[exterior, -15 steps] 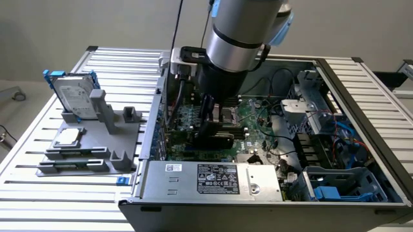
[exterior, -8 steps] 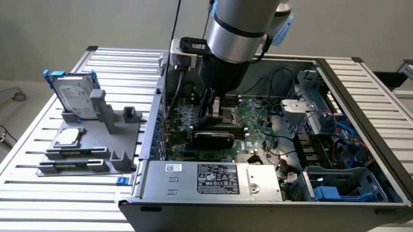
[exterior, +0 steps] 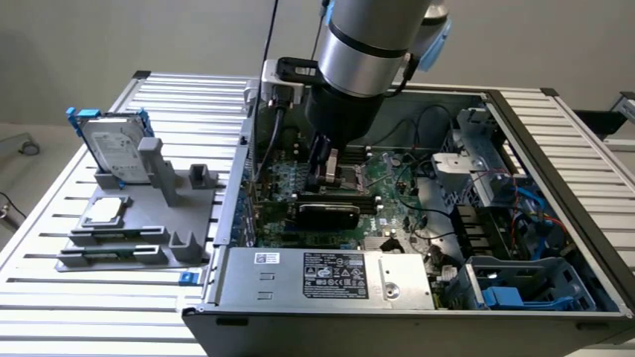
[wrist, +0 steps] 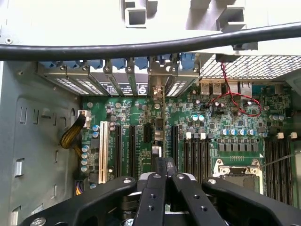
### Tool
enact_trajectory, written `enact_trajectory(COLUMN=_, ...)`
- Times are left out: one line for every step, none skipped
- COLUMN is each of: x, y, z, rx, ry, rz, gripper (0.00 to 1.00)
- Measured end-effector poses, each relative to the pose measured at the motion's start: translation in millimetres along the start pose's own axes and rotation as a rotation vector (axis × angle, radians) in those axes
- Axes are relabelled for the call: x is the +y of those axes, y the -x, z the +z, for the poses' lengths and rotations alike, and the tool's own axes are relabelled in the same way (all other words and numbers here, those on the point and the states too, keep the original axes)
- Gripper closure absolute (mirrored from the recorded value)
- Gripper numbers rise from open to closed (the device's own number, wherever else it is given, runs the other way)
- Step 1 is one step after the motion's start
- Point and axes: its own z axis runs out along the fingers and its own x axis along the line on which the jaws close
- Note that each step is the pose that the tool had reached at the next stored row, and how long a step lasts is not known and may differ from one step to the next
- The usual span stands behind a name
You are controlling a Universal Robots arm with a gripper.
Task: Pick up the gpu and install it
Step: 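Insert the gpu into the slot, then press down on the gpu until it lock into place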
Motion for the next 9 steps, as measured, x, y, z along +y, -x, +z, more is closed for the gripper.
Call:
enact_trajectory(x=0.0, y=0.0, z=0.0, rx=0.0, ry=0.0, rz=0.0, gripper=0.89)
enact_trajectory(x=0.0, y=0.0, z=0.0, rx=0.0, ry=0.0, rz=0.0, gripper=0.89)
enact_trajectory(x=0.0, y=0.0, z=0.0, rx=0.0, ry=0.0, rz=0.0, gripper=0.89)
enact_trajectory(x=0.0, y=0.0, z=0.0, rx=0.0, ry=0.0, rz=0.0, gripper=0.89)
enact_trajectory(x=0.0, y=0.0, z=0.0, rx=0.0, ry=0.0, rz=0.0, gripper=0.89)
enact_trajectory(x=0.0, y=0.0, z=0.0, rx=0.0, ry=0.0, rz=0.0, gripper=0.89)
enact_trajectory(x=0.0, y=0.0, z=0.0, rx=-0.0001, ry=0.0, rz=0.0, gripper=0.89)
enact_trajectory(x=0.0, y=0.0, z=0.0, rx=0.0, ry=0.0, rz=0.0, gripper=0.89)
enact_trajectory(x=0.0, y=0.0, z=0.0, rx=-0.0001, ry=0.0, rz=0.0, gripper=0.89)
